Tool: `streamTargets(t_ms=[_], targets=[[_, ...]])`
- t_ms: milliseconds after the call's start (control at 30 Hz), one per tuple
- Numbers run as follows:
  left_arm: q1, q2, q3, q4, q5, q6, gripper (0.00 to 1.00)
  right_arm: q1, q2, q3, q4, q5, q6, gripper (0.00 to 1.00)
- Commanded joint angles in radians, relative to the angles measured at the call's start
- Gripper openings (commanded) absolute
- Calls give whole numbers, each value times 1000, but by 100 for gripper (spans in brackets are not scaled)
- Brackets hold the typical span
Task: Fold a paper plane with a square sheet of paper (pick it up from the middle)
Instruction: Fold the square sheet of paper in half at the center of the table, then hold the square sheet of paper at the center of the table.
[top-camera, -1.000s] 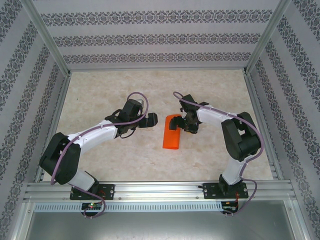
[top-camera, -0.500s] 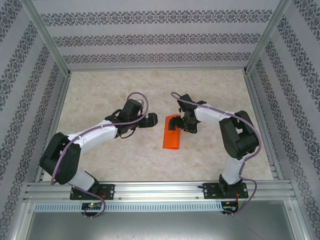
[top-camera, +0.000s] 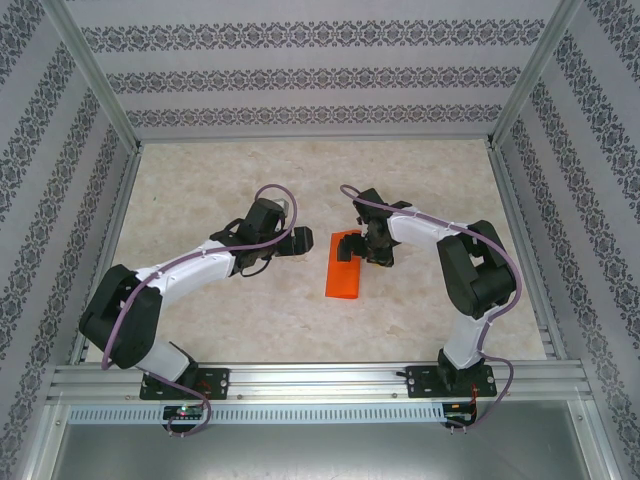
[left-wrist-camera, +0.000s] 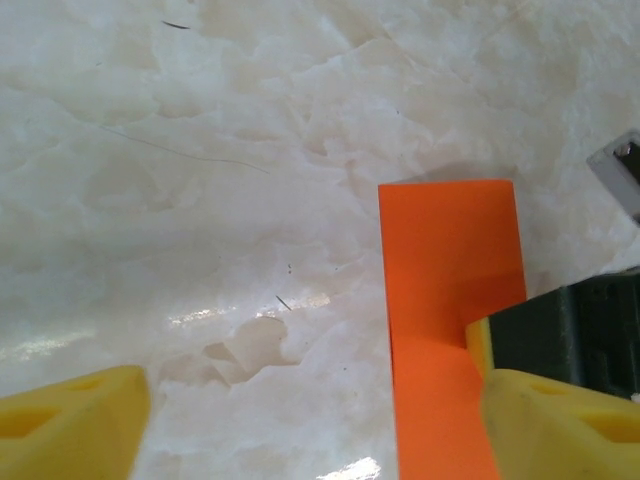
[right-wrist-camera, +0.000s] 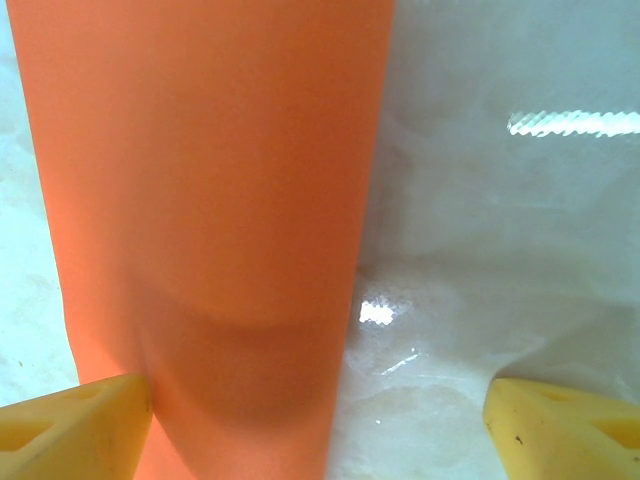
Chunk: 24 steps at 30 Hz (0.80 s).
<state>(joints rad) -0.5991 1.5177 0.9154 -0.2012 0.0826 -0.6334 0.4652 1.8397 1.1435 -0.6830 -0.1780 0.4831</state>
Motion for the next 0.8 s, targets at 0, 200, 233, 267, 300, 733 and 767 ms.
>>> streamTargets(t_ms=[0,200,233,267,300,733,767], targets=[[-18,34,20,35,40,3,69,8,63,-19,1,45,-5,88],[-22,139,105,-20,112,-2,3,10,66,-21,0,52,-3,88],[-24,156,118,-28,120,-5,0,10,67,-21,0,54,-3,89],[-26,175,132,-29,134,-7,0,10,67,-21,-2,55,-2,88],[-29,191,142,-30,144,-9,0,10,69,-21,-2,57,0,88],[-64,366,249,-32,257,-80,0,13,78,-35,9,61,7,88],[-66,378,255,-32,263,-83,0,13,78,-37,9,60,8,88]])
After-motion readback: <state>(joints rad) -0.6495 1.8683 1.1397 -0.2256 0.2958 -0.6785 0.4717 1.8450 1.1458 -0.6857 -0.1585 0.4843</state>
